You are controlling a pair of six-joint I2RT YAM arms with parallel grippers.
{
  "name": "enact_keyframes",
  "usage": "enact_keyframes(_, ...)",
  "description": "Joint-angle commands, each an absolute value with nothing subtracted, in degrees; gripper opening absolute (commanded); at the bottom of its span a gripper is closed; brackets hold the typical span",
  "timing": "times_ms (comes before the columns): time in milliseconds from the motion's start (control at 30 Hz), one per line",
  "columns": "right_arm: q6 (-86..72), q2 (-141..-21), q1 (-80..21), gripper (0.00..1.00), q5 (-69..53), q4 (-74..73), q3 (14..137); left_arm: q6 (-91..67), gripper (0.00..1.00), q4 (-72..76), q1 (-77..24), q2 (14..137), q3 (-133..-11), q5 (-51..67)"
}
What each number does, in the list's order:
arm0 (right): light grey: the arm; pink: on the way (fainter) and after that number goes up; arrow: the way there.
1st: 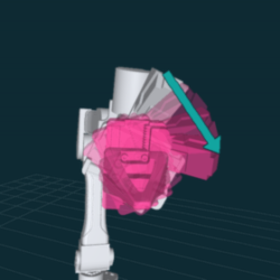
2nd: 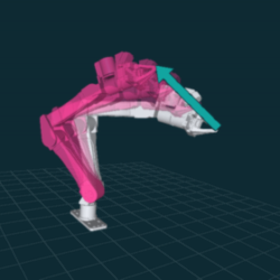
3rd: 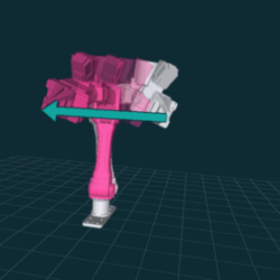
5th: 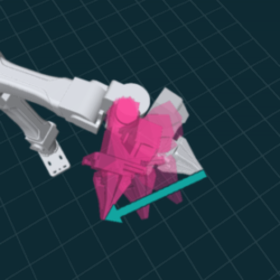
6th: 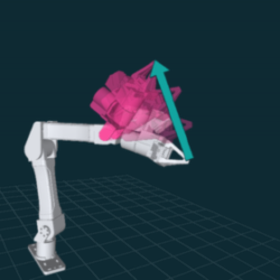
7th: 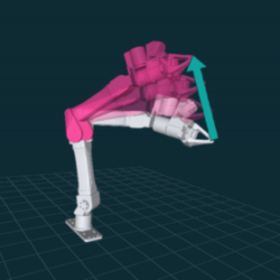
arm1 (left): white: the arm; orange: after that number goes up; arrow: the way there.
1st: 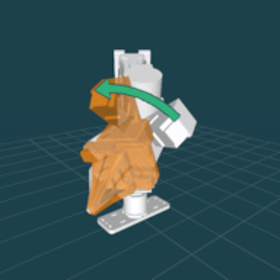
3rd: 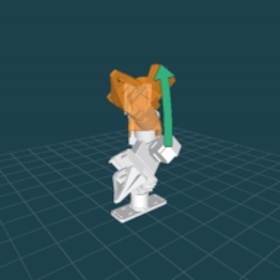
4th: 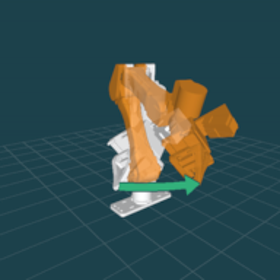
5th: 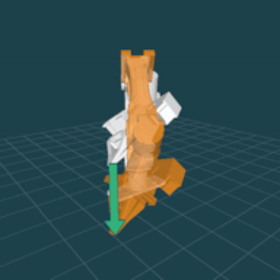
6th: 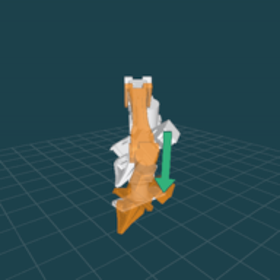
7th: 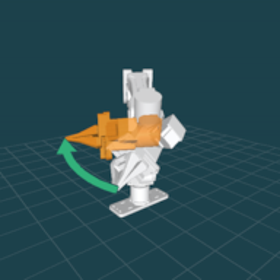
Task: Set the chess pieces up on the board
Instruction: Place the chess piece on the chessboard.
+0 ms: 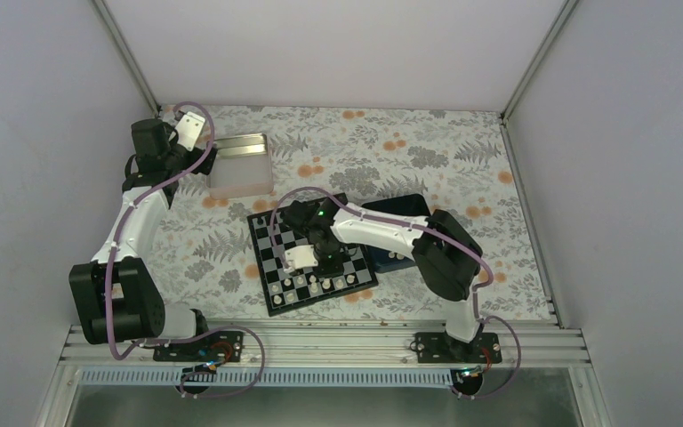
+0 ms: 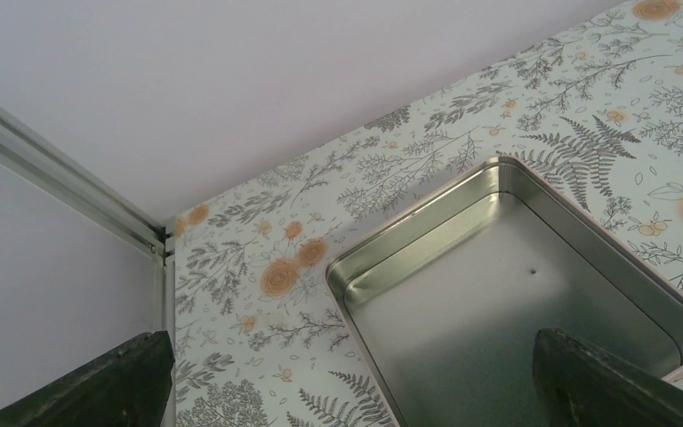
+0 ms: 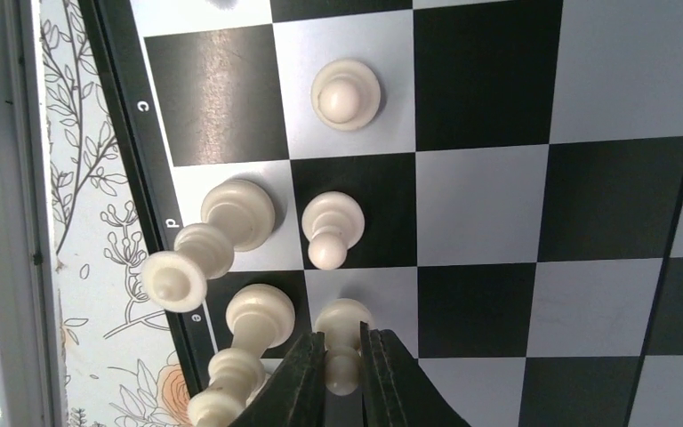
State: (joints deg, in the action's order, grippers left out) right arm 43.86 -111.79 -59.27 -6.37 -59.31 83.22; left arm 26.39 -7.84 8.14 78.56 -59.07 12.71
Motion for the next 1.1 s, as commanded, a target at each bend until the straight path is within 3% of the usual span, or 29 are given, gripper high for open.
enact_keyframes(0,43.8,-112.6,-59.9,0.13,-6.8,-59.0,84.5,26.5,1.0,-7.2,8.4,77.3,-59.8,13.9)
enact_keyframes(667,42.7,-107.3,-56.6,0.24,-3.6,-60.7,83.8,26.6,1.0,-7.4,8.4,77.0,-59.9,14.2)
enact_keyframes(1067,45.2,-97.8,-36.8,0.28,-1.3,-61.6,77.6,26.6,1.0,-7.6,8.4,77.4,-60.2,14.3)
